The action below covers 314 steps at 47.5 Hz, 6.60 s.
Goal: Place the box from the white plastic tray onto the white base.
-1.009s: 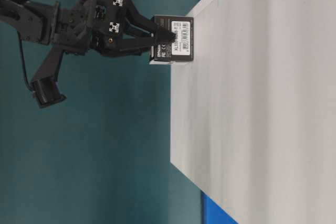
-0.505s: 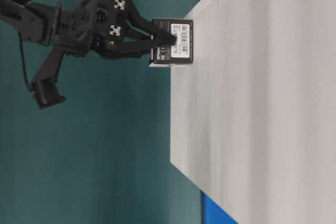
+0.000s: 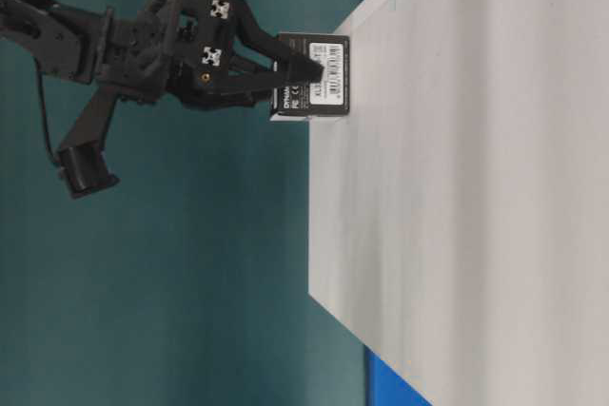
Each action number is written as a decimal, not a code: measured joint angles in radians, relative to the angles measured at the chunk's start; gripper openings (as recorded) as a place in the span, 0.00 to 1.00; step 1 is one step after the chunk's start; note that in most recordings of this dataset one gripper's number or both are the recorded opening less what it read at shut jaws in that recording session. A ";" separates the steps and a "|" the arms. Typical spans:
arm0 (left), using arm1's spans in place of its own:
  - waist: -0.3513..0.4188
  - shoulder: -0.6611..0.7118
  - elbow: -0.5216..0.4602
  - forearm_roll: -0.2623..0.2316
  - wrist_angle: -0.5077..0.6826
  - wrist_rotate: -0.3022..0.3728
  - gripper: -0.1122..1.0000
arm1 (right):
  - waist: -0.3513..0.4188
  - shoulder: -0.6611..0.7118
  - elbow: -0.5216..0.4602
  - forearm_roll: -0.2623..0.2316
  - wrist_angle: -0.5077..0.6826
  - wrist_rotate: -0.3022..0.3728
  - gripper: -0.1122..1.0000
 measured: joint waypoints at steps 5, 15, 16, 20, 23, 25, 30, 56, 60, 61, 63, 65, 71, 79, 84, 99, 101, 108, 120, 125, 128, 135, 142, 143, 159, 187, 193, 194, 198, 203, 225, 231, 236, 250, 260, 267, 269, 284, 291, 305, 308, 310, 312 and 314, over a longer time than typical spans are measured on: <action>-0.002 0.000 0.000 0.000 0.000 -0.002 0.04 | 0.000 -0.025 -0.006 0.000 -0.003 0.005 0.99; -0.012 0.005 -0.011 0.000 -0.015 0.000 0.04 | 0.002 -0.135 -0.006 0.003 -0.005 0.014 0.98; -0.014 0.003 -0.014 0.000 -0.021 0.000 0.04 | 0.002 -0.147 -0.005 0.003 -0.005 0.020 0.98; -0.012 -0.003 -0.018 0.000 -0.035 0.002 0.04 | 0.002 -0.192 0.002 0.006 -0.006 0.049 0.98; -0.011 -0.003 -0.020 0.000 -0.038 0.000 0.04 | 0.003 -0.229 0.009 0.008 -0.015 0.084 0.98; -0.008 -0.003 -0.018 0.000 -0.040 0.002 0.04 | 0.003 -0.252 0.018 0.008 -0.025 0.106 0.98; -0.005 -0.002 -0.018 0.000 -0.046 0.000 0.04 | 0.005 -0.313 0.048 0.008 -0.048 0.152 0.98; 0.000 0.005 -0.018 0.000 -0.054 -0.002 0.04 | 0.028 -0.792 0.417 0.012 -0.405 0.319 0.98; 0.000 0.003 -0.018 0.000 -0.054 -0.002 0.04 | 0.029 -0.871 0.466 0.012 -0.420 0.337 0.98; -0.002 0.005 -0.018 0.000 -0.054 -0.002 0.04 | 0.029 -0.891 0.477 0.012 -0.422 0.341 0.98; 0.000 0.005 -0.018 0.000 -0.054 -0.002 0.04 | 0.029 -0.936 0.500 0.012 -0.430 0.350 0.98; 0.000 0.005 -0.018 0.000 -0.055 -0.002 0.04 | 0.034 -0.977 0.522 0.012 -0.434 0.360 0.98; 0.002 0.008 -0.018 0.000 -0.054 -0.002 0.04 | 0.048 -1.085 0.583 0.012 -0.460 0.391 0.98; 0.002 0.014 -0.017 0.000 -0.055 -0.002 0.04 | 0.087 -1.198 0.658 0.014 -0.525 0.426 0.98; 0.002 0.012 -0.017 0.000 -0.054 0.000 0.04 | 0.095 -1.241 0.695 0.014 -0.541 0.433 0.98; 0.002 0.011 -0.018 0.000 -0.054 -0.002 0.04 | 0.104 -1.324 0.746 0.014 -0.541 0.433 0.98; 0.002 0.011 -0.018 0.000 -0.052 -0.002 0.04 | 0.104 -1.330 0.752 0.014 -0.540 0.433 0.98; 0.008 0.008 -0.018 0.000 -0.052 0.000 0.04 | 0.104 -1.335 0.769 0.014 -0.532 0.433 0.98; 0.014 0.006 -0.017 0.000 -0.052 -0.002 0.04 | 0.104 -1.338 0.781 0.014 -0.529 0.434 0.98; 0.014 0.005 -0.017 0.000 -0.048 -0.002 0.04 | 0.104 -1.342 0.782 0.014 -0.528 0.434 0.98; 0.014 0.003 -0.017 0.000 -0.035 -0.002 0.04 | 0.104 -1.342 0.785 0.014 -0.526 0.434 0.98; 0.014 -0.008 -0.017 0.000 -0.014 -0.002 0.04 | 0.104 -1.342 0.790 0.012 -0.526 0.434 0.98; 0.015 -0.017 -0.018 0.000 -0.012 -0.002 0.04 | 0.104 -1.344 0.792 0.014 -0.518 0.436 0.98; 0.015 -0.018 -0.017 0.000 -0.012 -0.002 0.04 | 0.104 -1.342 0.790 0.014 -0.517 0.436 0.98; 0.014 -0.028 -0.017 0.000 -0.005 -0.002 0.04 | 0.109 -1.342 0.805 0.014 -0.517 0.439 0.98; 0.015 -0.037 -0.017 0.000 -0.038 -0.002 0.04 | 0.175 -1.336 0.839 0.014 -0.517 0.440 0.98; 0.015 -0.035 -0.017 0.000 -0.038 -0.002 0.04 | 0.175 -1.336 0.841 0.014 -0.512 0.440 0.98; 0.015 -0.035 -0.017 0.000 -0.038 -0.002 0.04 | 0.175 -1.336 0.842 0.015 -0.511 0.440 0.98; 0.015 -0.031 -0.017 -0.002 -0.038 -0.002 0.04 | 0.175 -1.336 0.848 0.015 -0.502 0.440 0.98; 0.015 -0.026 -0.018 0.000 -0.038 -0.002 0.04 | 0.175 -1.336 0.851 0.015 -0.499 0.440 0.98; 0.008 -0.015 -0.015 0.000 -0.040 0.014 0.04 | 0.196 -1.370 0.888 0.015 -0.497 0.448 0.98; 0.008 -0.014 -0.015 0.000 -0.041 0.021 0.04 | 0.198 -1.370 0.890 0.014 -0.497 0.448 0.98; 0.008 -0.014 -0.015 0.000 -0.043 0.025 0.04 | 0.198 -1.371 0.890 0.015 -0.497 0.448 0.98; 0.008 -0.014 -0.014 0.000 -0.043 0.020 0.04 | 0.199 -1.371 0.891 0.015 -0.511 0.448 0.98; 0.008 -0.014 -0.014 0.000 -0.046 0.012 0.04 | 0.201 -1.370 0.891 0.015 -0.522 0.448 0.98; 0.008 -0.014 -0.014 0.000 -0.046 0.012 0.04 | 0.219 -1.378 0.891 0.015 -0.526 0.448 0.98; 0.008 -0.014 -0.014 0.000 -0.046 0.014 0.04 | 0.225 -1.382 0.890 0.015 -0.526 0.449 0.98; 0.008 -0.015 -0.015 0.000 -0.049 0.012 0.04 | 0.232 -1.394 0.888 0.015 -0.528 0.449 0.98; 0.008 -0.015 -0.014 0.000 -0.051 0.011 0.04 | 0.232 -1.396 0.890 0.015 -0.528 0.449 0.98; 0.008 -0.020 -0.014 0.000 -0.094 0.018 0.04 | 0.232 -1.404 0.890 0.015 -0.528 0.466 0.98; 0.008 -0.021 -0.011 0.000 -0.095 0.018 0.04 | 0.232 -1.405 0.890 0.017 -0.528 0.468 0.98; 0.008 -0.021 -0.009 0.000 -0.097 0.020 0.04 | 0.233 -1.405 0.890 0.015 -0.528 0.468 0.98; 0.009 -0.021 -0.009 0.000 -0.097 0.020 0.04 | 0.232 -1.405 0.890 0.015 -0.528 0.468 0.98; 0.008 -0.021 -0.008 0.000 -0.097 0.020 0.04 | 0.233 -1.405 0.890 0.015 -0.528 0.468 0.98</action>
